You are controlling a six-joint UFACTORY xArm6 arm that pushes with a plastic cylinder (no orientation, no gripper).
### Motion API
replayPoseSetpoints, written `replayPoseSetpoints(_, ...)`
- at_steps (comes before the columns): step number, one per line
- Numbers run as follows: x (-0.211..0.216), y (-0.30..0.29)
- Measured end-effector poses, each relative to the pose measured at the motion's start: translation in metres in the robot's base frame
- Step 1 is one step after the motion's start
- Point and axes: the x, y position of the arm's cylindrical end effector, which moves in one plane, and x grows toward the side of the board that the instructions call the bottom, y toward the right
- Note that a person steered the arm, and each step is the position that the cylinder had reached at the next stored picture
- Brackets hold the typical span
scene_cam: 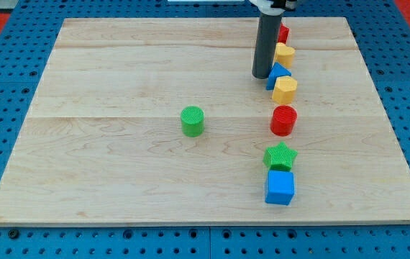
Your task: Point your arm at the green circle
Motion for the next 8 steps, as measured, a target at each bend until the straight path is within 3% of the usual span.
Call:
replayPoseSetpoints(2, 0.000, -0.001)
replayPoseSetpoints(4, 0.071, -0.012)
replayPoseSetpoints(6, 0.092, -0.022)
replayPoseSetpoints(8, 0.143, -0.070)
